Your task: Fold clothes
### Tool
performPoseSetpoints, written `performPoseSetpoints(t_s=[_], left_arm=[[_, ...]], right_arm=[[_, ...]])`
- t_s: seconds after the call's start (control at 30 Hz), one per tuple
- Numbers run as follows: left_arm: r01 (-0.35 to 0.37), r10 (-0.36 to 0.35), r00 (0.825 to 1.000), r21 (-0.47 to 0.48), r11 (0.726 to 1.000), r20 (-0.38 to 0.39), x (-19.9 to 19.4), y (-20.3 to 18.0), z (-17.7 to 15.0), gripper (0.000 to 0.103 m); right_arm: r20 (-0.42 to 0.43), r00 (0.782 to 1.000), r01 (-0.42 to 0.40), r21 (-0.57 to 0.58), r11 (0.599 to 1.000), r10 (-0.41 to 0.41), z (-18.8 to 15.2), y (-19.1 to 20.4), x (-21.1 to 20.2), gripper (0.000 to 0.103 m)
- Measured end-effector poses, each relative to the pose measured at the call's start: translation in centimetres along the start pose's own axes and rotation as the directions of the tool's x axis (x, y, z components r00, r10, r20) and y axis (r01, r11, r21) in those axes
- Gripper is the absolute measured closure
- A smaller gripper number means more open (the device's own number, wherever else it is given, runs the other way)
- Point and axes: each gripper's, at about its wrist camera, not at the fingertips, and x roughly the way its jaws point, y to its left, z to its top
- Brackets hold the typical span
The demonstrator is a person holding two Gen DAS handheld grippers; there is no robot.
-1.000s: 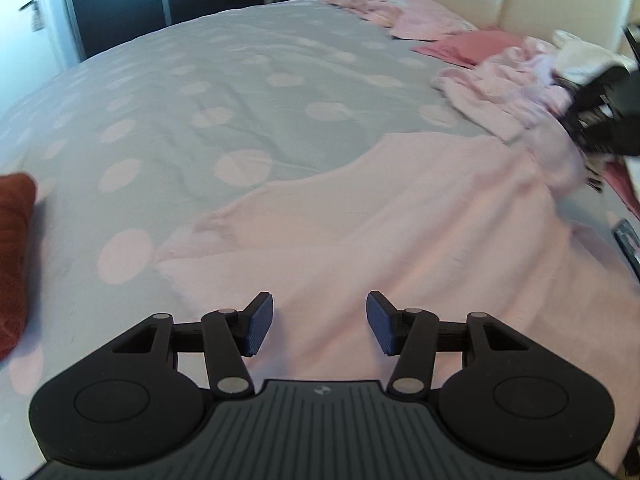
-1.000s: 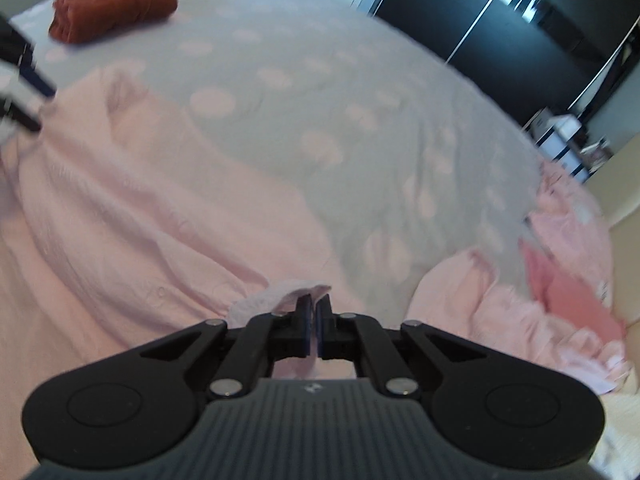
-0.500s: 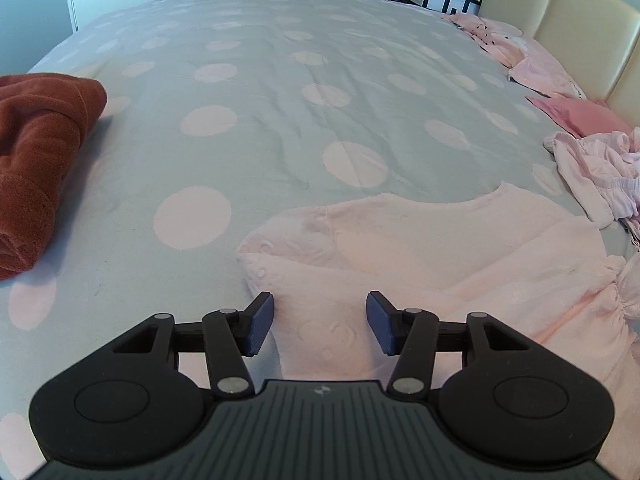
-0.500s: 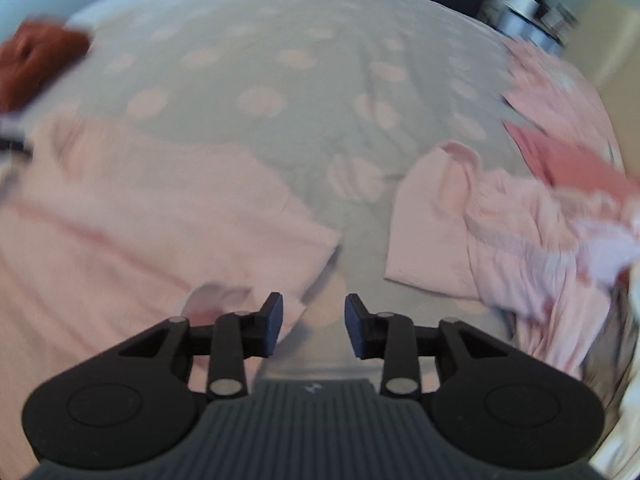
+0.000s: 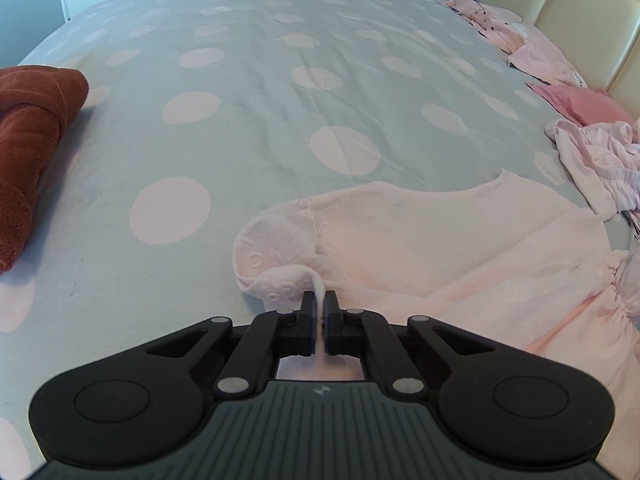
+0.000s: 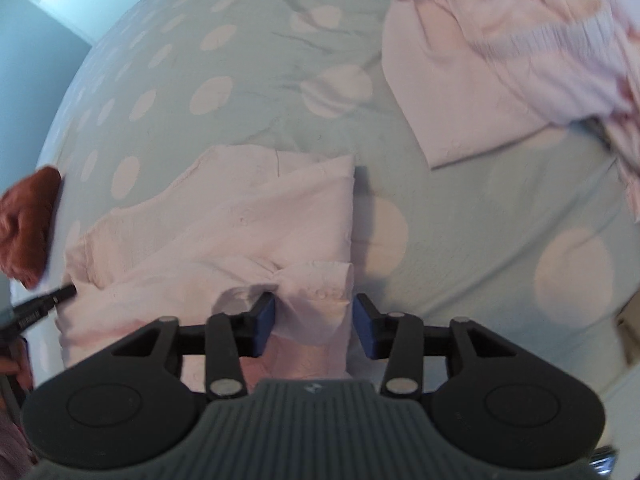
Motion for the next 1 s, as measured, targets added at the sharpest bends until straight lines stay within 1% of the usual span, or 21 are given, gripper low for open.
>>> performPoseSetpoints(t_s=[0.03, 0.1, 0.17, 0.23, 0.3, 0.37, 0.47, 0.5, 0.53, 0.57, 0.6, 0.63, 0.67, 0.7, 0.77, 0.87, 0.97, 1.0], left_arm=[[0.001, 0.0, 1.0, -0.024, 1.0, 0.011, -0.2, 0.5, 0.0, 0.102], [0.002, 0.0, 1.0, -0.073, 0.997, 0.03, -0.6, 1.6, 0.0, 0.103], [-0.007, 0.011, 0.999, -0.103, 0.995, 0.041, -0.9, 2.5, 0.1, 0.103], [-0.02, 0.026, 0.998, -0.115, 0.993, 0.049, -1.0, 3.1, 0.1, 0.103], [-0.03, 0.036, 0.998, -0.115, 0.993, 0.047, -0.9, 3.2, 0.1, 0.103], [-0.048, 0.053, 0.998, -0.106, 0.993, 0.04, -0.6, 3.2, 0.1, 0.103], [-0.035, 0.037, 0.999, -0.083, 0.996, 0.028, -0.1, 2.9, 0.1, 0.102], [-0.039, 0.041, 0.999, -0.068, 0.997, 0.026, 0.0, 2.8, 0.1, 0.1], [-0.049, 0.051, 0.998, -0.054, 0.997, 0.03, -0.1, 2.7, 0.0, 0.099], [-0.056, 0.058, 0.998, -0.048, 0.997, 0.036, -0.4, 2.7, 0.0, 0.097], [-0.062, 0.064, 0.997, -0.044, 0.997, 0.044, -0.7, 2.8, -0.1, 0.091], [-0.068, 0.07, 0.996, -0.039, 0.997, 0.054, -1.0, 2.8, -0.1, 0.088], [-0.077, 0.079, 0.995, -0.037, 0.996, 0.068, -1.5, 2.8, -0.2, 0.082], [-0.083, 0.086, 0.993, -0.034, 0.996, 0.08, -1.9, 2.8, -0.3, 0.08], [-0.09, 0.09, 0.99, -0.007, 0.996, 0.108, -3.0, 2.4, -0.4, 0.077], [-0.074, 0.068, 0.988, 0.039, 0.997, 0.142, -4.3, 1.0, -0.6, 0.074], [-0.029, 0.015, 0.991, 0.103, 0.994, 0.134, -4.9, -1.2, -1.0, 0.074], [-0.018, 0.003, 0.993, 0.126, 0.992, 0.122, -4.9, -2.0, -1.2, 0.074]], right_arm=[[0.012, 1.0, -0.01, -0.003, 1.0, 0.01, 0.2, 0.2, 0.0, 0.095], [0.069, 0.997, -0.029, -0.067, 0.997, 0.033, 0.6, 1.6, -0.9, 0.096], [0.137, 0.989, -0.04, -0.132, 0.99, 0.058, 0.9, 3.1, -2.0, 0.097], [0.198, 0.979, -0.009, -0.185, 0.983, 0.046, 1.2, 4.3, -2.8, 0.098], [0.204, 0.979, 0.025, -0.221, 0.975, 0.021, 1.6, 4.9, -2.4, 0.098], [0.16, 0.987, 0.061, -0.231, 0.971, -0.024, 1.8, 5.0, -0.8, 0.098], [0.117, 0.987, 0.135, -0.272, 0.953, -0.106, 1.5, 4.7, 1.4, 0.097], [0.096, 0.987, 0.152, -0.279, 0.948, -0.129, 1.4, 4.6, 2.0, 0.096], [0.093, 0.984, 0.172, -0.282, 0.944, -0.151, 1.3, 4.5, 2.1, 0.093], [0.101, 0.979, 0.196, -0.283, 0.939, -0.174, 1.1, 4.4, 2.0, 0.084], [0.122, 0.972, 0.23, -0.295, 0.928, -0.202, 1.0, 4.5, 1.7, 0.076], [0.159, 0.96, 0.271, -0.315, 0.909, -0.232, 1.0, 4.7, 1.2, 0.074], [0.197, 0.947, 0.309, -0.333, 0.891, -0.255, 0.9, 4.8, 0.6, 0.074], [0.229, 0.937, 0.331, -0.342, 0.88, -0.264, 0.9, 4.9, -0.1, 0.074], [0.281, 0.927, 0.337, -0.34, 0.878, -0.247, 0.6, 5.1, -1.6, 0.074], [0.324, 0.939, 0.242, -0.38, 0.893, -0.116, -0.3, 6.1, -3.6, 0.074], [0.33, 0.944, 0.143, -0.466, 0.873, 0.022, -1.9, 8.3, -4.5, 0.074], [0.32, 0.947, 0.134, -0.488, 0.862, 0.034, -2.3, 8.8, -4.1, 0.074]])
